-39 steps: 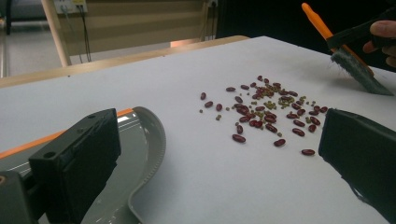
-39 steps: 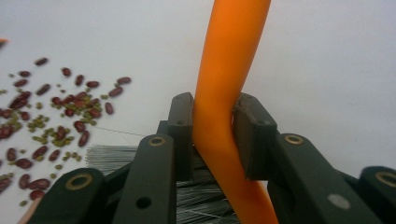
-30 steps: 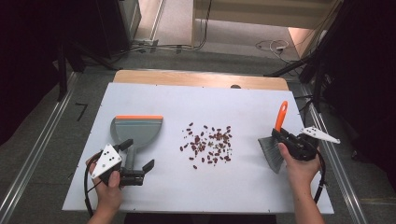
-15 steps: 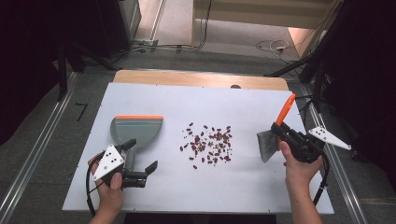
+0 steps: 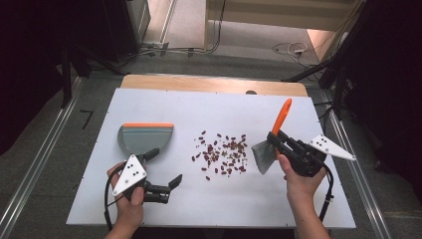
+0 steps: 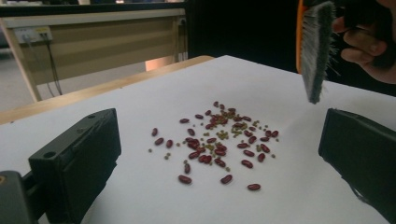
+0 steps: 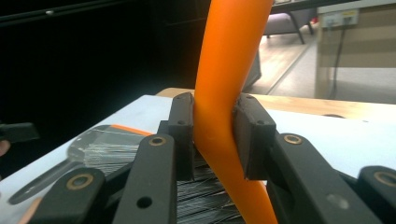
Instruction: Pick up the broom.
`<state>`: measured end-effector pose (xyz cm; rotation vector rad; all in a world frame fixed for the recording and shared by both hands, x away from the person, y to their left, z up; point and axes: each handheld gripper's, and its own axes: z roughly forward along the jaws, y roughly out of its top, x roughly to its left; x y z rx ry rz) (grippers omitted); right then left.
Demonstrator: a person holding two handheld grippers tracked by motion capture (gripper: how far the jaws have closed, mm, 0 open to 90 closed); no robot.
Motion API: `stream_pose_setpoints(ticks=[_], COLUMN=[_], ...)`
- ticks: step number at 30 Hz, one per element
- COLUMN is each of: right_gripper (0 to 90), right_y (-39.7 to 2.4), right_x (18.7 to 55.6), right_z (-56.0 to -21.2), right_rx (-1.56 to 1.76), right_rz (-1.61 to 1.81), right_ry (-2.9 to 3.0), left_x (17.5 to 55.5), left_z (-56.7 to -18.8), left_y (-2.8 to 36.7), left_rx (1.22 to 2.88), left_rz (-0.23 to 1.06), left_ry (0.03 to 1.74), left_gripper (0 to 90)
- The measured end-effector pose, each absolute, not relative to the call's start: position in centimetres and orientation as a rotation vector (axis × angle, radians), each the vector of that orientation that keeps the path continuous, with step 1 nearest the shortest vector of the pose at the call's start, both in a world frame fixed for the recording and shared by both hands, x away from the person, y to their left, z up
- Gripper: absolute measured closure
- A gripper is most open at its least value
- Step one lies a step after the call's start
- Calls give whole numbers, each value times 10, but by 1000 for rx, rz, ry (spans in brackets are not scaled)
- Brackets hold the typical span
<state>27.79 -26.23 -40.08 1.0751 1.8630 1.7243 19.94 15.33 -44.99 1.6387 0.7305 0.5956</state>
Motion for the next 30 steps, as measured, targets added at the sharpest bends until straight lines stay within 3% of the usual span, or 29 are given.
stream_pose_setpoints(ticks=[10,20,30], right_gripper=[687,687,687], right_y=[-225,-196,-165], right_x=[266,252,236], right_z=[-397,-396,-401], right_rx=[1003,935,898], right_rz=[1766,1813,1839], right_ry=[1919,1960,1997], left_x=[203,205,205], left_z=[-440,-437,-443], left_y=[118,99,76], left_rx=[1673,1627,1674], left_rz=[488,459,348], left_ry=[662,685,693], left_gripper=[1,1,32])
